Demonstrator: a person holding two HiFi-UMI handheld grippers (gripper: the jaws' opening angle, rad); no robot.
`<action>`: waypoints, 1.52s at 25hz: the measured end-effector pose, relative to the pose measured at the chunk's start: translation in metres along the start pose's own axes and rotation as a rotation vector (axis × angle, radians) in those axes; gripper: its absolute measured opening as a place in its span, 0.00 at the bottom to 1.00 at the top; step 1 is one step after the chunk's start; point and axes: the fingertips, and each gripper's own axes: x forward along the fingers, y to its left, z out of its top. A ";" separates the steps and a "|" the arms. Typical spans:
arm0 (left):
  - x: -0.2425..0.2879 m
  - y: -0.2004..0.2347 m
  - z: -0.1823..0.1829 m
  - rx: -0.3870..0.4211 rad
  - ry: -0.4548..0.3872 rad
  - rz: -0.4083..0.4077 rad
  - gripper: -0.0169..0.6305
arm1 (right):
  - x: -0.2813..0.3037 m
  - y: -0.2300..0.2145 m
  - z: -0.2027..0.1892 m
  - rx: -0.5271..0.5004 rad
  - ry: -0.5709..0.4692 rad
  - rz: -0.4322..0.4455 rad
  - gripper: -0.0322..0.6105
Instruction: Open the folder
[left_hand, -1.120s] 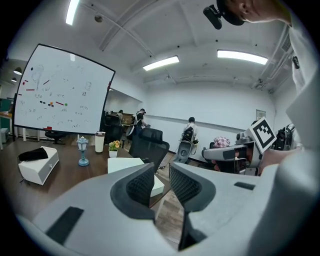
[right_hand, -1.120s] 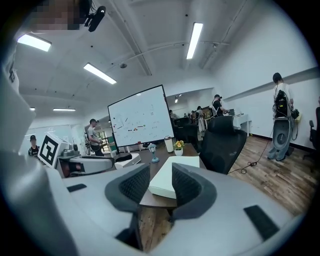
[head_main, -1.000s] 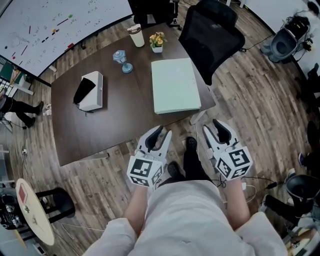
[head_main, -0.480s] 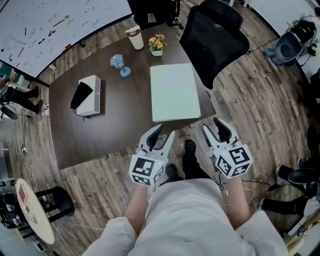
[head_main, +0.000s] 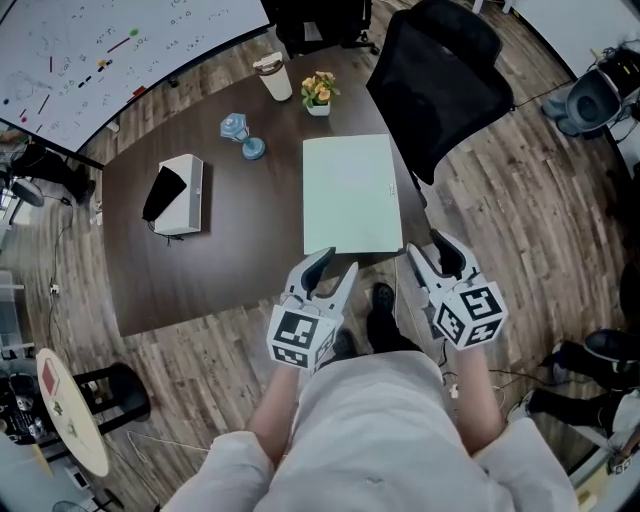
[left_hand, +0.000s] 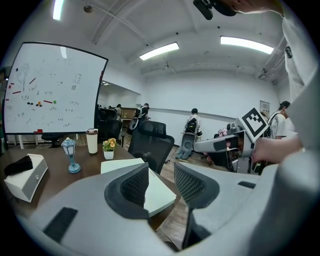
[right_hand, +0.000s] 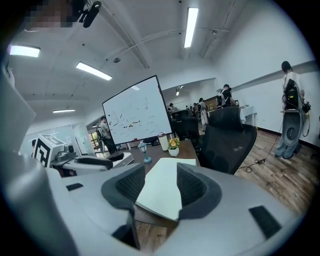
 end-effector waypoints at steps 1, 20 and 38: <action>0.004 0.000 -0.001 -0.001 0.006 0.002 0.25 | 0.003 -0.004 0.000 0.002 0.006 0.004 0.34; 0.080 -0.022 -0.036 0.003 0.140 -0.005 0.31 | 0.044 -0.062 -0.023 0.011 0.135 0.095 0.34; 0.110 -0.033 -0.101 0.316 0.344 -0.034 0.35 | 0.054 -0.079 -0.076 0.068 0.232 0.088 0.33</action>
